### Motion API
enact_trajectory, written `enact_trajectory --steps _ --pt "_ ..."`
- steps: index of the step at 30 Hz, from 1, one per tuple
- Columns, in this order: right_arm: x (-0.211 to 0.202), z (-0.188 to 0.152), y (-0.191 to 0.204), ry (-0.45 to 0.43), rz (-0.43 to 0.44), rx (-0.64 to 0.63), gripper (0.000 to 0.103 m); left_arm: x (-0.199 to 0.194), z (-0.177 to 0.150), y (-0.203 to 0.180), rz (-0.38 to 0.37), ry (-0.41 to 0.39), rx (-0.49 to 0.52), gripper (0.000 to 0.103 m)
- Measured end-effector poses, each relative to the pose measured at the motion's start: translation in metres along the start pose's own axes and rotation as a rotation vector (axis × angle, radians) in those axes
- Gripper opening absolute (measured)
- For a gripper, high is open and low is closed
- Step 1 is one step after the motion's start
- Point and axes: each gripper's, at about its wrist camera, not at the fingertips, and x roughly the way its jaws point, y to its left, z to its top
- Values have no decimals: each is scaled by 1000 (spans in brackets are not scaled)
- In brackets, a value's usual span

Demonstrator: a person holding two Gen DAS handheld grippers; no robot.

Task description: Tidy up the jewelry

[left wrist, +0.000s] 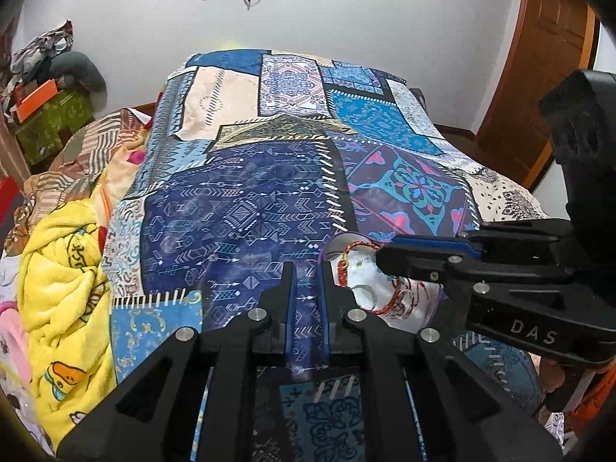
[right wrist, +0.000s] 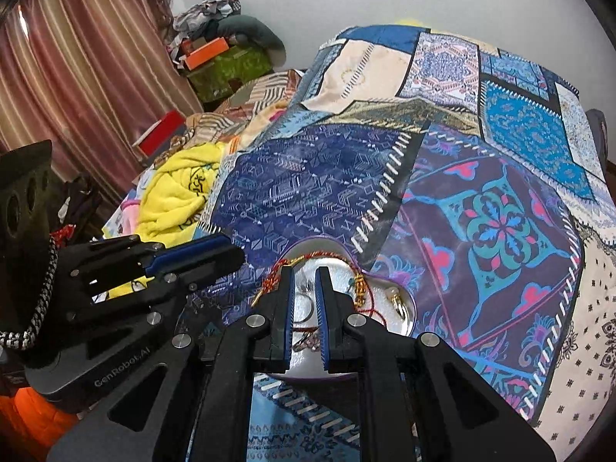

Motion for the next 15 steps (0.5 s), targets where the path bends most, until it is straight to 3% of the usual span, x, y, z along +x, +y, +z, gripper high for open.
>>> enact_trajectory --steps 7,15 --pt "-23 -1 -3 -29 -31 -3 14 -7 -2 -3 4 1 4 9" --pt "-76 -15 -20 -99 -147 9 14 -32 2 -18 -4 -37 33 9"
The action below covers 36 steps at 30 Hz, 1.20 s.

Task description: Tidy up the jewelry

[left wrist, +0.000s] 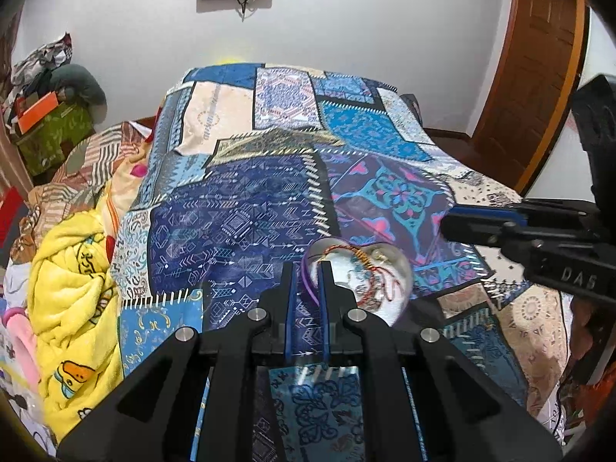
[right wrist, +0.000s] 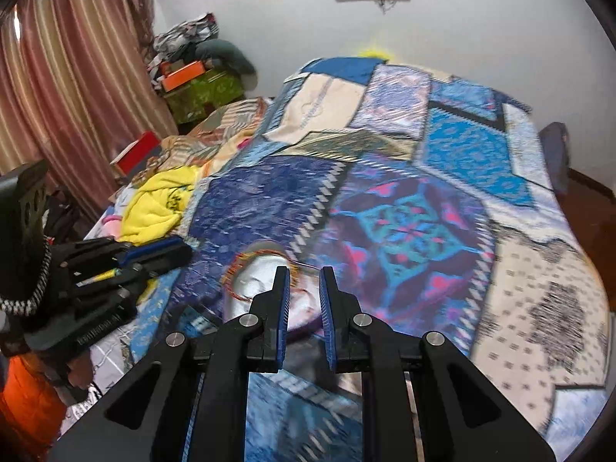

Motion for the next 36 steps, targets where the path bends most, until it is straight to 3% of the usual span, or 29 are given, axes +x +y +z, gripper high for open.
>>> enact_trajectory --steps 8,12,15,27,36 --pt "-39 -26 -28 0 -122 33 14 -23 0 -30 -23 -36 55 30" --pt "-46 -45 -39 28 -139 59 22 -25 -7 -50 -46 -23 89 37" --pt "-44 -61 -44 54 -129 83 26 -20 -13 -62 -63 -2 105 38" --pt "12 -107 -51 225 -56 155 27 1 -45 -83 -92 115 114 39" --pt "13 -116 -61 164 -3 225 26 15 -50 -82 -87 154 112 39"
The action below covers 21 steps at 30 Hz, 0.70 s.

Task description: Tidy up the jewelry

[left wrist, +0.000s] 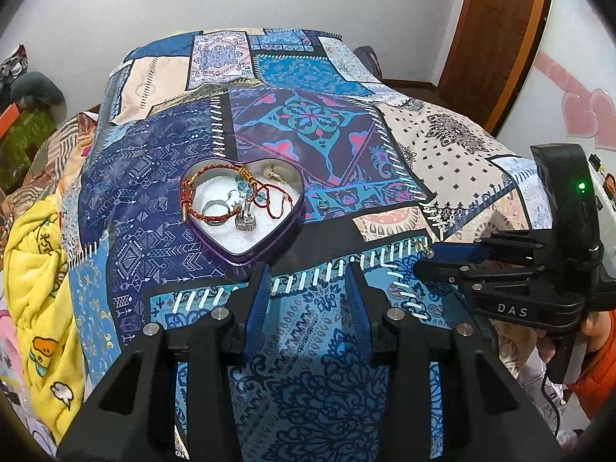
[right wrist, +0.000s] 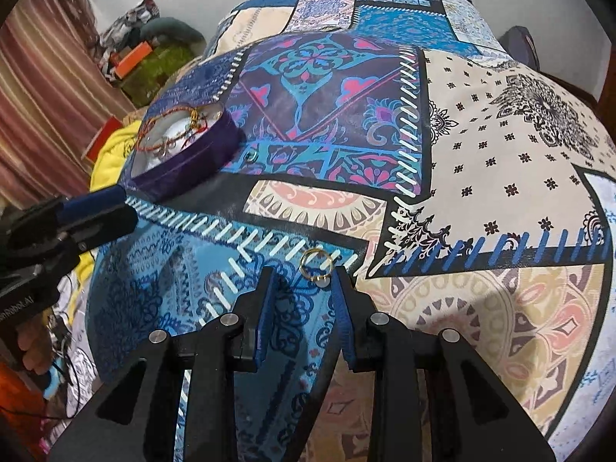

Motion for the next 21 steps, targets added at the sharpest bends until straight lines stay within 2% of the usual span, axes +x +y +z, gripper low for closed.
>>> enact_trajectory --steps 2,3,10,21 --pt "-1 0 -2 -9 -2 5 23 4 1 -1 -4 6 -1 39" --pt "0 -1 0 -14 -15 0 17 6 2 -1 -5 9 -2 39" --pt "-1 -5 7 -43 -50 -52 16 24 5 -9 -22 38 -2 39" --pt "-21 13 -7 -115 -43 -13 16 56 25 -12 -56 66 -37 39"
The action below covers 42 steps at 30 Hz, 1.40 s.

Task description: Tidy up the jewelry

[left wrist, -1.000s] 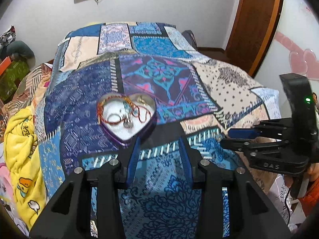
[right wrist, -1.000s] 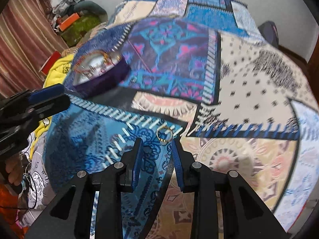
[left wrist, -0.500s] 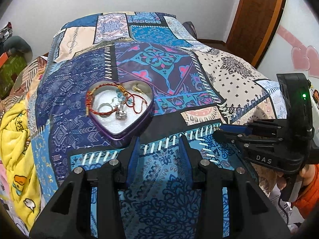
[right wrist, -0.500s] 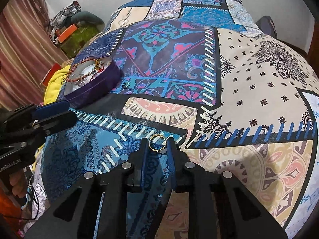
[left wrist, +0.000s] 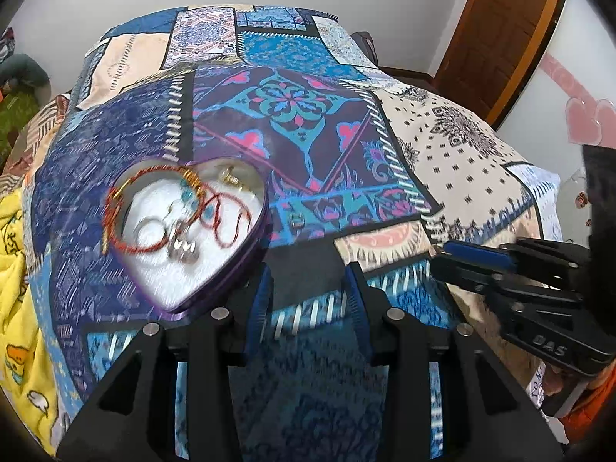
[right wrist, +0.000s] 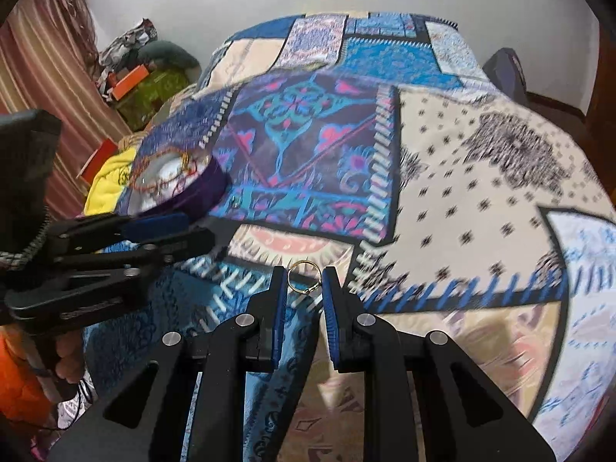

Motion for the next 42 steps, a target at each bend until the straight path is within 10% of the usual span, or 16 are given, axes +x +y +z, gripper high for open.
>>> enact_trajectory --steps 11,19,42 --pt "-9 20 -7 -70 29 30 16 34 19 -12 81 -8 43 29" --pt "-5 20 -13 -64 39 39 16 42 28 -5 64 5 11 0" --pt "-17 24 -19 -81 34 50 17 44 33 -10 64 18 17 14"
